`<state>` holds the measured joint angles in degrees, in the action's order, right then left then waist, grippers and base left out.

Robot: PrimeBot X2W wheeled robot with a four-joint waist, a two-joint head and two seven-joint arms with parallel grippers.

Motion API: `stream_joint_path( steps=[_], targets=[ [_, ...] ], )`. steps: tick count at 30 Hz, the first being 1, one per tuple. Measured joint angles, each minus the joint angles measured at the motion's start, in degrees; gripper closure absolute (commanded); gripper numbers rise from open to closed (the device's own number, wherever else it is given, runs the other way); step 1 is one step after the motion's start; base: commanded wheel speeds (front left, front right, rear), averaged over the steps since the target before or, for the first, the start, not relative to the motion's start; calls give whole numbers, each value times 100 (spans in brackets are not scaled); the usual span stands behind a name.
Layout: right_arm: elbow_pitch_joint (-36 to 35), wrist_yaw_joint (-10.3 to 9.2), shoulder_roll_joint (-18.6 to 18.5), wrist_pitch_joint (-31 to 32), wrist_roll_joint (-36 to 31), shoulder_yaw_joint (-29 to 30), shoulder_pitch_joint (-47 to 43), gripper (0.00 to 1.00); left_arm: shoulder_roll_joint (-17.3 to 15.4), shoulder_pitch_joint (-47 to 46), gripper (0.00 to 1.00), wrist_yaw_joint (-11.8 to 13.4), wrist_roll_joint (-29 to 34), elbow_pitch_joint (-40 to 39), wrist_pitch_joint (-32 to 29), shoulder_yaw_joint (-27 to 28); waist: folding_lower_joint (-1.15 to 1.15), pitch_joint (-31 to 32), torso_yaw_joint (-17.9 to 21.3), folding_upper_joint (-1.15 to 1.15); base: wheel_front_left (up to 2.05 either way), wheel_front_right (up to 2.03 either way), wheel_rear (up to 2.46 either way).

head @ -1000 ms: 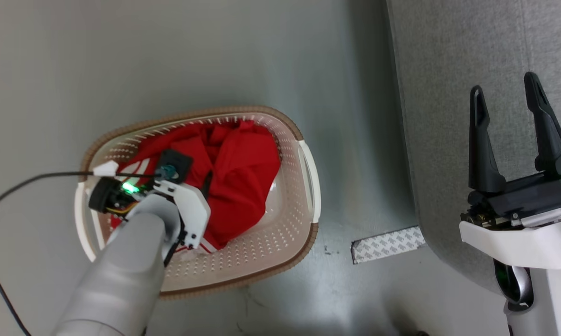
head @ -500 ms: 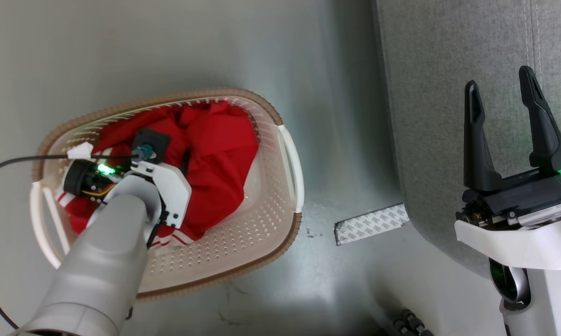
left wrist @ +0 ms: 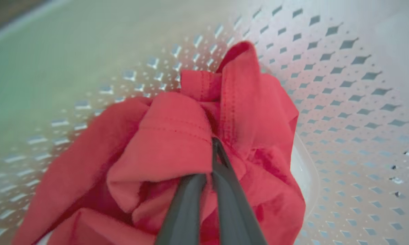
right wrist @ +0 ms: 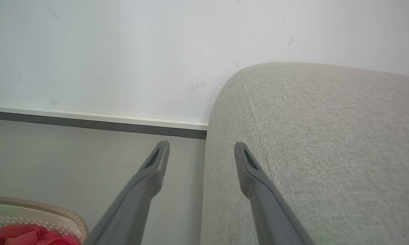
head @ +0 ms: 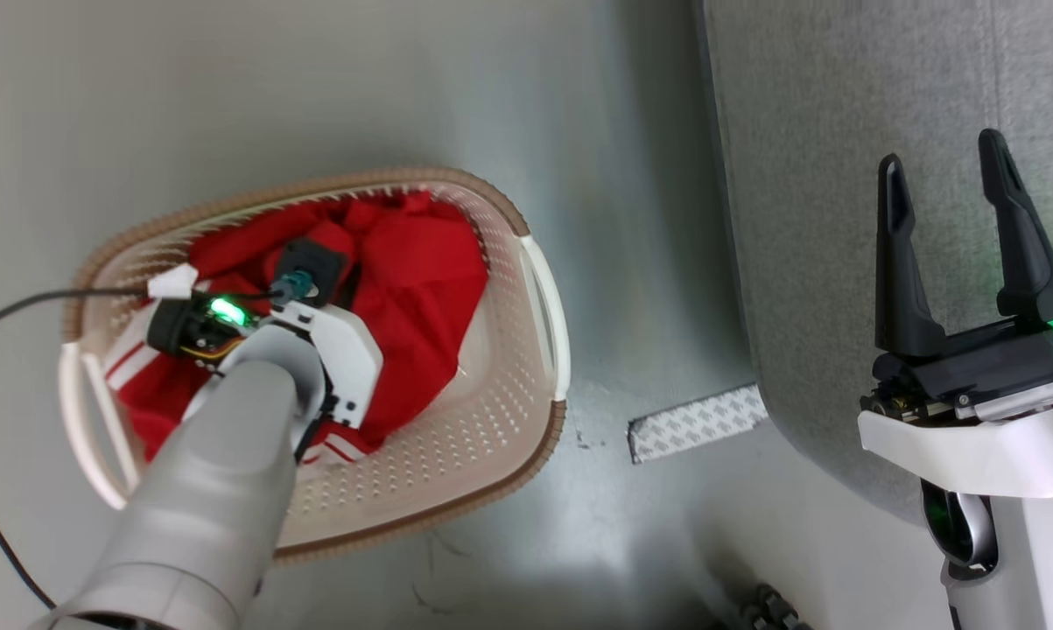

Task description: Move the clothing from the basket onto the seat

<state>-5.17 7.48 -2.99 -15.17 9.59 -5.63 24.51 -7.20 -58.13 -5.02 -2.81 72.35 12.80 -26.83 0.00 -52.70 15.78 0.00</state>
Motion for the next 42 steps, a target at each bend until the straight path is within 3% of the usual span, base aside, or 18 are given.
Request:
stream_joint_path(
  steps=[8, 26, 42],
  targets=[
    [393, 0, 7, 0, -174, 135, -186, 0, 118, 638, 100, -24, -302, -277, 200, 143, 0, 772, -217, 0, 0, 0, 0],
    [1448, 0, -96, -1, -448, 657, -1470, 0, 243, 2676, 100, -38, -812, -2346, 233, 358, -3, 3459, -794, 0, 0, 0, 0],
    [1783, 0, -147, -1, -350, 724, -2206, 0, -132, 3829, 100, 333, -1107, -4183, -159, 524, -2, 4964, -1135, 0, 0, 0, 0]
  ],
)
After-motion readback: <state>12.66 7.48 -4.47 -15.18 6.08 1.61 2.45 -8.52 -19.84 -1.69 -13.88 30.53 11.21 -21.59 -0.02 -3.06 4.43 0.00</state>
